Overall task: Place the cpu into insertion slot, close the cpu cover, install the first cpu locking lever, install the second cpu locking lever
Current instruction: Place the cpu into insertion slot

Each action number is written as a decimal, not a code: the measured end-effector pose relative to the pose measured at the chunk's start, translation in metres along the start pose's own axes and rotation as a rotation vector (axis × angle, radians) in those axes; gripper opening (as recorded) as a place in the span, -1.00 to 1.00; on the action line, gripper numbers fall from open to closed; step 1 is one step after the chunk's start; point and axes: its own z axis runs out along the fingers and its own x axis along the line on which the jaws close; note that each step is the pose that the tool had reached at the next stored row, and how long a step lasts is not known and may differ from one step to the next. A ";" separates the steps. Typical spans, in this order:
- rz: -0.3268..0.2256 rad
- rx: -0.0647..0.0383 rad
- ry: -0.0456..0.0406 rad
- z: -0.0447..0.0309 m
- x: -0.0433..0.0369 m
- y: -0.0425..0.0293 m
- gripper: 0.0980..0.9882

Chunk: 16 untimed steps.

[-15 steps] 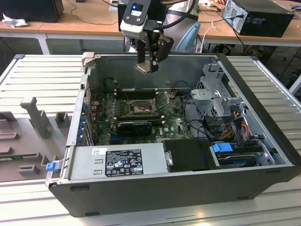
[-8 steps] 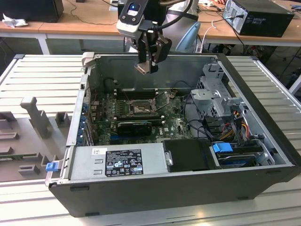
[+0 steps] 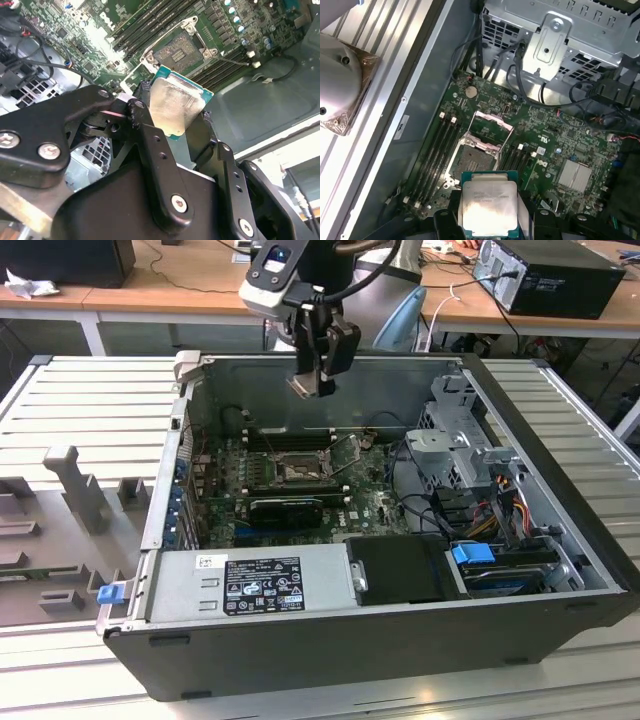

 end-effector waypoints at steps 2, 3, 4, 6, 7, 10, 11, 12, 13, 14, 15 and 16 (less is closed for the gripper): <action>0.036 -0.001 -0.0026 0.0002 0.0000 0.0000 -0.03; 0.048 -0.001 -0.0036 0.0003 0.0000 0.0000 -0.03; 0.071 -0.001 -0.0053 0.0005 0.0000 0.0000 -0.03; 0.120 -0.002 -0.0087 0.0011 0.0000 -0.0001 -0.03; 0.135 -0.002 -0.0098 0.0014 0.0000 -0.0001 -0.03; 0.221 -0.003 -0.0159 0.0040 -0.0001 -0.0003 -0.03; 0.227 -0.003 -0.0163 0.0049 -0.0001 -0.0004 -0.03; 0.229 -0.003 -0.0165 0.0056 -0.0001 -0.0004 -0.03; 0.231 -0.004 -0.0165 0.0067 -0.0001 -0.0005 -0.03; 0.231 -0.003 -0.0167 0.0081 -0.0001 -0.0006 -0.03; 0.231 -0.004 -0.0166 0.0099 -0.0002 -0.0008 -0.03; 0.231 -0.004 -0.0167 0.0115 -0.0003 -0.0010 -0.03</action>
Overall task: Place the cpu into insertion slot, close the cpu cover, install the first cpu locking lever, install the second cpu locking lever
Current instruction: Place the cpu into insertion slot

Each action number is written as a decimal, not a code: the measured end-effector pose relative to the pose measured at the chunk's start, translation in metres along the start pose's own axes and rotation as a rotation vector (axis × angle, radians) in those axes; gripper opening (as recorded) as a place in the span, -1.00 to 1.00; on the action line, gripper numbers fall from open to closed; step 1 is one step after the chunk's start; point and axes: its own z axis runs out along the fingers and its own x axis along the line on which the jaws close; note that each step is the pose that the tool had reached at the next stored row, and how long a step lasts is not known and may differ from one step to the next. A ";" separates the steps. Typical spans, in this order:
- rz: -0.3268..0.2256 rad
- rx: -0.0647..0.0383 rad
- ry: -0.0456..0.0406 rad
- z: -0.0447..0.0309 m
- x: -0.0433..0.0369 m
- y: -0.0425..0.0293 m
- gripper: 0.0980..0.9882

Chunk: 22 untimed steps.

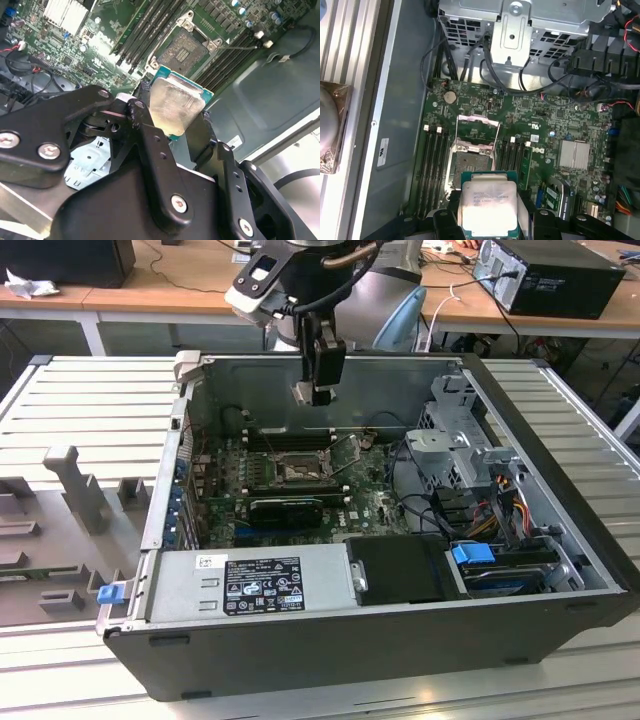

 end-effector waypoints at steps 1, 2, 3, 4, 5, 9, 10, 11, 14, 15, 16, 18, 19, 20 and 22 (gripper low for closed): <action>0.000 0.000 -0.0001 0.0017 -0.0001 -0.0001 -0.03; 0.000 0.000 0.0000 0.0040 -0.0002 -0.0003 -0.03; 0.000 0.000 0.0000 0.0055 -0.0002 -0.0004 -0.03; 0.000 0.000 0.0001 0.0072 -0.0003 -0.0005 -0.03; 0.000 0.000 0.0000 0.0093 -0.0003 -0.0006 -0.03; 0.000 0.000 -0.0001 0.0169 -0.0004 -0.0012 -0.03; 0.000 0.000 -0.0001 0.0180 -0.0005 -0.0012 -0.03; 0.000 0.000 0.0000 0.0191 -0.0005 -0.0013 -0.03; 0.000 0.000 0.0000 0.0236 -0.0005 -0.0016 -0.03; 0.000 0.000 0.0001 0.0245 -0.0005 -0.0017 -0.03; 0.000 0.000 0.0001 0.0252 -0.0006 -0.0017 -0.03; 0.000 0.001 0.0000 0.0282 -0.0006 -0.0020 -0.03; 0.000 0.001 0.0001 0.0301 -0.0006 -0.0021 -0.03; 0.000 0.002 0.0002 0.0315 -0.0007 -0.0022 -0.03; 0.006 0.004 0.0002 0.0352 -0.0007 -0.0025 -0.03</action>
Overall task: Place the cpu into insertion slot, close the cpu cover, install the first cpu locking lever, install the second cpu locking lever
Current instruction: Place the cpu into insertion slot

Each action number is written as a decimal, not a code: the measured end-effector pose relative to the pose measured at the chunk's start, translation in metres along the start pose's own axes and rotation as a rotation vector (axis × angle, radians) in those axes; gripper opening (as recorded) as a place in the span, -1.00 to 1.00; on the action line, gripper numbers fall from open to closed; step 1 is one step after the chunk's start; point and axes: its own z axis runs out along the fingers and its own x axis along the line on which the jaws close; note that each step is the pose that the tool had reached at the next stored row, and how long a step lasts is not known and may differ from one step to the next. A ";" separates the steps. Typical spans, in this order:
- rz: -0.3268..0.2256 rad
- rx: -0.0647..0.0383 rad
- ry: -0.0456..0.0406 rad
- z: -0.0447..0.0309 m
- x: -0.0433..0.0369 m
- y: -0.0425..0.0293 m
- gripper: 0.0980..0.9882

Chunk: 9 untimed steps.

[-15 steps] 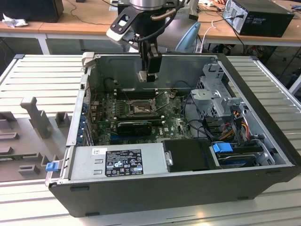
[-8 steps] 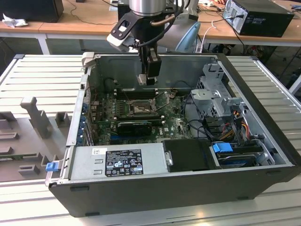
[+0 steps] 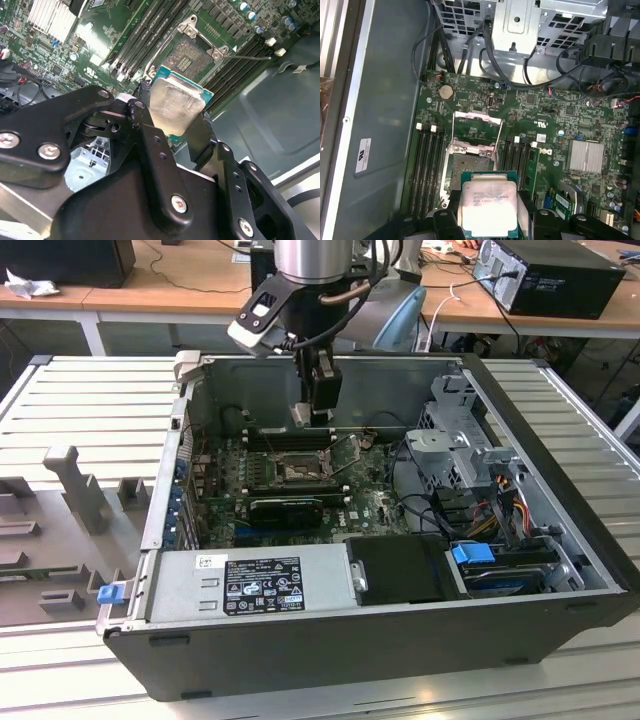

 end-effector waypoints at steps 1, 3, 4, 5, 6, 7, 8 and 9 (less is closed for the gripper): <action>0.018 0.000 -0.0013 0.0010 0.0000 0.0000 -0.03; 0.051 -0.001 -0.0034 0.0024 0.0000 -0.0002 -0.03; 0.066 -0.001 -0.0043 0.0038 -0.0001 -0.0003 -0.03; 0.067 -0.001 -0.0045 0.0054 -0.0001 -0.0004 -0.03; 0.069 0.000 -0.0045 0.0075 -0.0001 -0.0006 -0.03; 0.069 0.000 -0.0045 0.0094 -0.0001 -0.0008 -0.03; 0.069 0.001 -0.0045 0.0116 -0.0002 -0.0009 -0.03; 0.069 0.001 -0.0045 0.0126 -0.0002 -0.0010 -0.03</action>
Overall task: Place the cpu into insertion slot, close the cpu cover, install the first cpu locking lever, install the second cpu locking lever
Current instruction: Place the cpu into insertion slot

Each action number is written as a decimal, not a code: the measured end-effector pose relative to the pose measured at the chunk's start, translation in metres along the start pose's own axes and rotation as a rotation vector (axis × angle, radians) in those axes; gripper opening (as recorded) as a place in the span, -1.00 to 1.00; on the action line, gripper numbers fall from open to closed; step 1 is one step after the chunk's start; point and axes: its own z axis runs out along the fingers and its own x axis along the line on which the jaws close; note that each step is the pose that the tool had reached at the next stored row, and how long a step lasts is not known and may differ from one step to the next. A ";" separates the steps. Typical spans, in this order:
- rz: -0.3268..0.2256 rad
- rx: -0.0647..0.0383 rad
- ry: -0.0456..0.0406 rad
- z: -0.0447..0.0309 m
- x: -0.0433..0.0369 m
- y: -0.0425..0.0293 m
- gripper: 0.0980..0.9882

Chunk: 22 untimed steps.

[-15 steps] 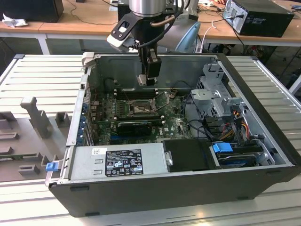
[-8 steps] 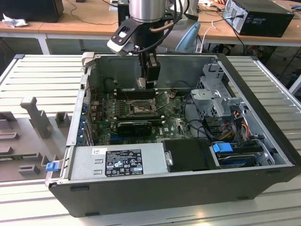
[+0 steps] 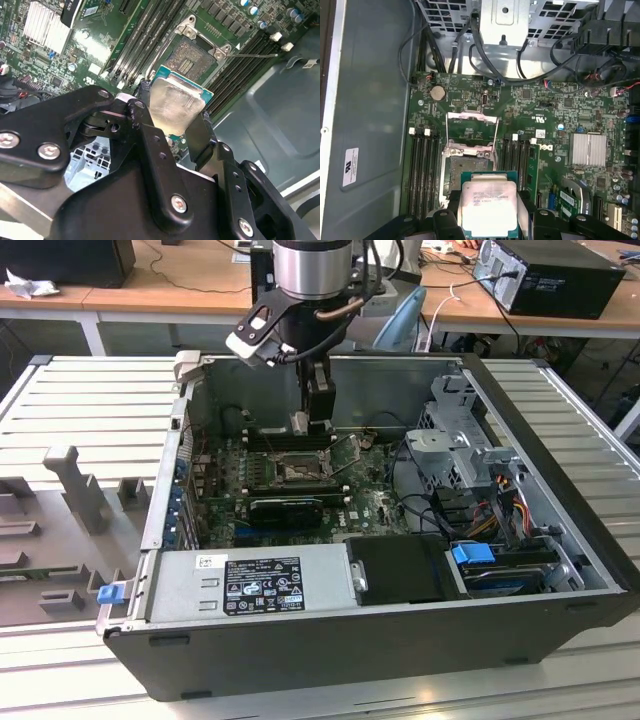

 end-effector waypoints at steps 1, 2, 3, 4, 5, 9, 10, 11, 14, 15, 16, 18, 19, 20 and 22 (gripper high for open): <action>0.000 0.000 0.0000 0.0011 0.0000 -0.0001 -0.03; 0.000 0.000 0.0000 0.0025 0.0000 -0.0002 -0.03; 0.000 0.000 0.0001 0.0034 -0.0001 -0.0002 -0.03; 0.000 0.000 0.0000 0.0049 -0.0001 -0.0003 -0.03; 0.000 0.000 0.0001 0.0059 -0.0001 -0.0004 -0.03; 0.000 0.001 0.0000 0.0104 -0.0002 -0.0007 -0.03; 0.000 0.001 0.0000 0.0125 -0.0002 -0.0008 -0.03; 0.000 0.001 0.0001 0.0138 -0.0002 -0.0009 -0.03; 0.000 0.002 0.0000 0.0166 -0.0003 -0.0011 -0.03; 0.000 0.003 0.0002 0.0182 -0.0003 -0.0012 -0.03; 0.000 0.003 0.0003 0.0197 -0.0003 -0.0013 -0.03; 0.000 0.004 0.0003 0.0219 -0.0003 -0.0017 -0.03; 0.000 0.004 0.0004 0.0227 -0.0003 -0.0018 -0.03; 0.000 0.006 0.0004 0.0239 -0.0003 -0.0021 -0.03; 0.000 0.010 0.0007 0.0264 -0.0003 -0.0027 -0.03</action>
